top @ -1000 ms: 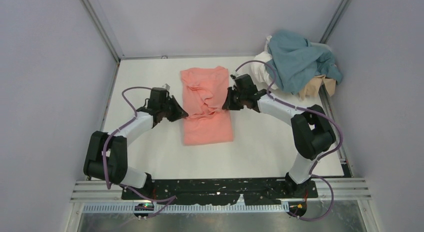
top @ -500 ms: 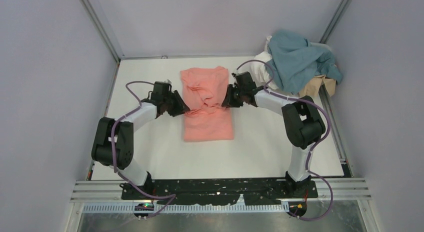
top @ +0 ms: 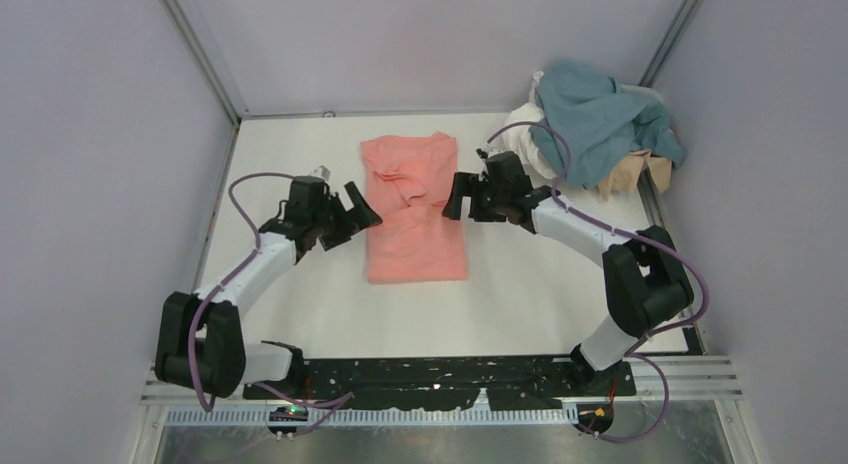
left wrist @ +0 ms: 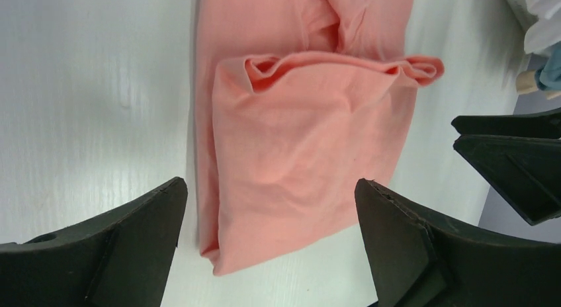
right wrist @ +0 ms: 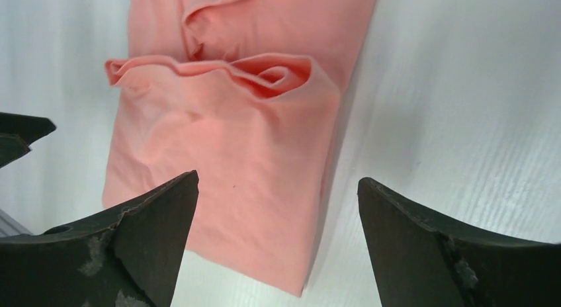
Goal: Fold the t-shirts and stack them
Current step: Fold the folded rectangular tshirt in 1/3 of the way
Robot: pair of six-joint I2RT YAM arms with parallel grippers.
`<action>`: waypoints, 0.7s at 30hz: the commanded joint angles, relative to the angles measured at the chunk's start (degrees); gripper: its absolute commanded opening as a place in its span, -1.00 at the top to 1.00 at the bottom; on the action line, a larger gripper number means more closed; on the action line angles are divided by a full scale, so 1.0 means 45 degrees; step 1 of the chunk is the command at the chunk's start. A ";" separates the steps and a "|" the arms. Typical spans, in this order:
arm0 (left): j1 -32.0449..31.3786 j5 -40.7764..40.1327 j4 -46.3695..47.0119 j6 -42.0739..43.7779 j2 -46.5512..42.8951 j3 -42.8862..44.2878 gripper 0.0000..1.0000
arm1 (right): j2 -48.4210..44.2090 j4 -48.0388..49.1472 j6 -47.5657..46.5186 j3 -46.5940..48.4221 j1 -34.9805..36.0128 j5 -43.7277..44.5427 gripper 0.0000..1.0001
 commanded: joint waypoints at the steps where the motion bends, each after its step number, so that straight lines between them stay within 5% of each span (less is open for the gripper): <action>1: -0.0373 0.0158 0.0084 -0.0008 -0.1469 -0.1356 -0.99 | -0.1036 0.1168 -0.0623 -0.0592 0.1047 -0.1115 -0.90; 6: -0.0619 0.0948 0.0743 0.0254 -0.2504 -0.2401 -0.99 | 0.0589 0.3304 -0.0046 0.0089 0.1933 -0.3745 -0.90; 13: -0.1024 0.2095 0.1562 0.0268 -0.1333 -0.2331 -0.99 | 0.3725 0.3779 0.0161 0.3173 0.1853 -0.3599 -0.90; 21: -0.1024 0.0873 0.0445 0.0500 -0.0915 -0.2227 -0.99 | 0.6676 0.4477 0.1706 0.5111 0.1161 -0.3444 -0.91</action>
